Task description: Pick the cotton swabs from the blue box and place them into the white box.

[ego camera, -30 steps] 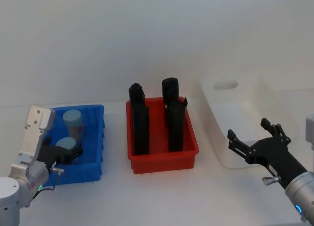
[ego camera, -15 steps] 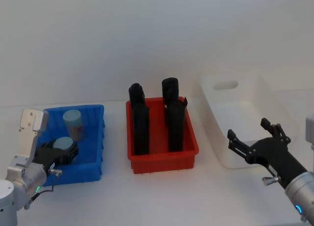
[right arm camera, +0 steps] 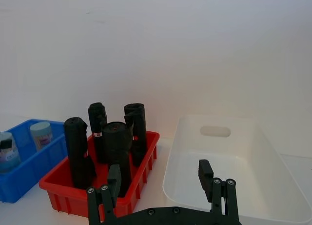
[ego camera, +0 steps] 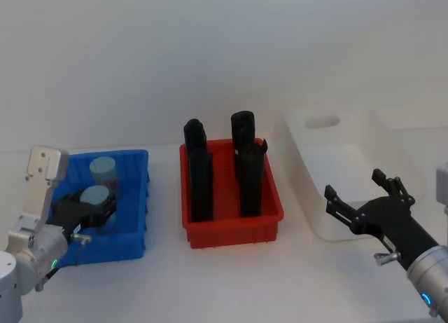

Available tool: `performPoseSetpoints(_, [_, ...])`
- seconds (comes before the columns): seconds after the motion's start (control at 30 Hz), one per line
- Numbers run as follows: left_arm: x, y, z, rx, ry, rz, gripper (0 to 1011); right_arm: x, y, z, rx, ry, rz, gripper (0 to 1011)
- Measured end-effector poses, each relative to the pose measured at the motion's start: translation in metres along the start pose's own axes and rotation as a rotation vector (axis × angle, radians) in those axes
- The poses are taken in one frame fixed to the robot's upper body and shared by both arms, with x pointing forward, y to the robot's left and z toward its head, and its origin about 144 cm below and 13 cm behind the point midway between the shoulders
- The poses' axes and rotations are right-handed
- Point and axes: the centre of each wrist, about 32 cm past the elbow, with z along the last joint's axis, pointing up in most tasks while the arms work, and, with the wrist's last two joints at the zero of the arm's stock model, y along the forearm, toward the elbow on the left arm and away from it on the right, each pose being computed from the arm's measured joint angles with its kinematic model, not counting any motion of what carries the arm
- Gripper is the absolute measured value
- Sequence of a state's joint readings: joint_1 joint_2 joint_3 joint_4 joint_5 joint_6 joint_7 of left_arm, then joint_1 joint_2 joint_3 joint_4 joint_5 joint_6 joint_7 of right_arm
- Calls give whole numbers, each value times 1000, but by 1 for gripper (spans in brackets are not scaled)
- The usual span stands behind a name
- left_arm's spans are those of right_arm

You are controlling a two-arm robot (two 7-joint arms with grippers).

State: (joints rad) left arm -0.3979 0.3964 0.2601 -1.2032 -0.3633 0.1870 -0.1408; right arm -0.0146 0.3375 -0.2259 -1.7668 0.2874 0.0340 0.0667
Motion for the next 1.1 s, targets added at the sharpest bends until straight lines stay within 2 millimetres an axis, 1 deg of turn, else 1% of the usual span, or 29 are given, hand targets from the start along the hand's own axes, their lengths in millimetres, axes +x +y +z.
performPoseSetpoints(0.13, [-3, 4, 14, -26, -32, -26, 673, 0, 0, 0, 0, 0, 0, 1001])
performPoseSetpoints(0.17, [-3, 4, 14, -26, -32, -26, 673, 0, 0, 0, 0, 0, 0, 1002])
performPoseSetpoints(0.27, [-7, 9, 29, -47, -59, -57, 673, 0, 0, 0, 0, 0, 0, 1002])
performPoseSetpoints(0.4, [-9, 13, 40, -61, -78, -82, 673, 0, 0, 0, 0, 0, 0, 1002])
performPoseSetpoints(0.5, [-14, 18, 55, -75, -99, -118, 673, 0, 0, 0, 0, 0, 0, 1002])
performPoseSetpoints(0.6, [-17, 22, 65, -79, -112, -150, 673, 0, 0, 0, 0, 0, 0, 1002])
performPoseSetpoints(0.63, [-17, 22, 65, -79, -112, -150, 673, 0, 0, 0, 0, 0, 0, 1002])
performPoseSetpoints(0.73, [-21, 27, 78, -89, -126, -193, 673, 0, 0, 0, 0, 0, 0, 1001])
performPoseSetpoints(0.93, [-26, 33, 95, -97, -140, -270, 673, 0, 0, 0, 0, 0, 0, 1002])
performPoseSetpoints(1.1, [-30, 35, 105, -100, -144, -340, 673, 0, 0, 0, 0, 0, 0, 1002])
